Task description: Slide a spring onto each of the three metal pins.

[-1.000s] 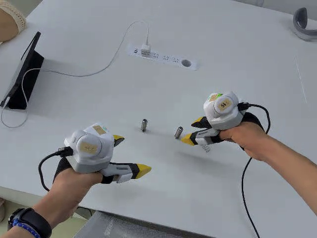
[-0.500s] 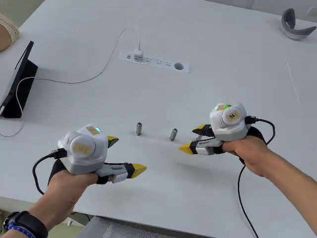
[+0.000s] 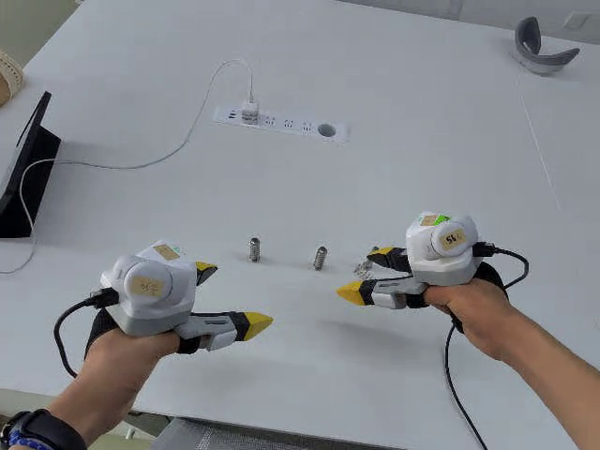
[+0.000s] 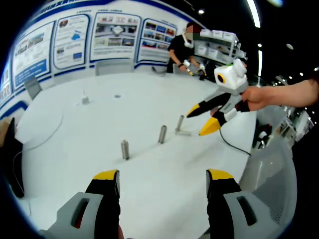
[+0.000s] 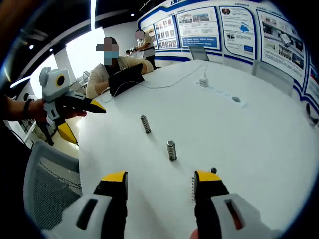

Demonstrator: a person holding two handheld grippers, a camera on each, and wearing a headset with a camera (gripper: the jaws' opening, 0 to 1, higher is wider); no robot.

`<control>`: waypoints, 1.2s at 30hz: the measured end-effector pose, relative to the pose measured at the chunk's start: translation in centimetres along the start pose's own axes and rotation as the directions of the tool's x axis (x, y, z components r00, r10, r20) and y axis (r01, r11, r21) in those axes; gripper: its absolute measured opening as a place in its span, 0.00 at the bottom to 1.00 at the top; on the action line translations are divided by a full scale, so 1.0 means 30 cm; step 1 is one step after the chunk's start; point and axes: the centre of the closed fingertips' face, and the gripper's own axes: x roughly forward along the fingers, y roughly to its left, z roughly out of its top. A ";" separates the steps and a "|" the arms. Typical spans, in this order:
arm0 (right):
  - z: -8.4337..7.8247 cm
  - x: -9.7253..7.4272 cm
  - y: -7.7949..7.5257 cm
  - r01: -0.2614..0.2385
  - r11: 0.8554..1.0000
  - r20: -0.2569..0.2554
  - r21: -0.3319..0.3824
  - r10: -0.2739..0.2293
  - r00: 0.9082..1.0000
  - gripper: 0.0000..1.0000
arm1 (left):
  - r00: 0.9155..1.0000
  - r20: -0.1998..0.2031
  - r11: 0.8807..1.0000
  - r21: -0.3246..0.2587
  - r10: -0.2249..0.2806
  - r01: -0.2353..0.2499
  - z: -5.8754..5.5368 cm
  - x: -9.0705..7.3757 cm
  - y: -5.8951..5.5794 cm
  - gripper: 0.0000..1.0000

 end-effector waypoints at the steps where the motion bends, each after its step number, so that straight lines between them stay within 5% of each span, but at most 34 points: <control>1: 0.000 -0.004 0.000 0.002 1.000 0.009 0.008 -0.002 1.000 0.56 | 1.000 0.000 1.000 -0.001 0.000 0.000 0.000 0.001 0.001 0.72; 18: -0.054 -0.103 -0.008 0.054 0.993 0.085 0.106 -0.063 0.994 0.64 | 1.000 0.003 1.000 0.005 -0.003 0.003 0.018 0.020 -0.011 0.72; 36: -0.147 -0.180 -0.041 0.104 0.976 0.094 0.192 -0.123 0.988 0.69 | 1.000 -0.009 1.000 0.004 -0.007 0.007 0.025 0.043 0.001 0.74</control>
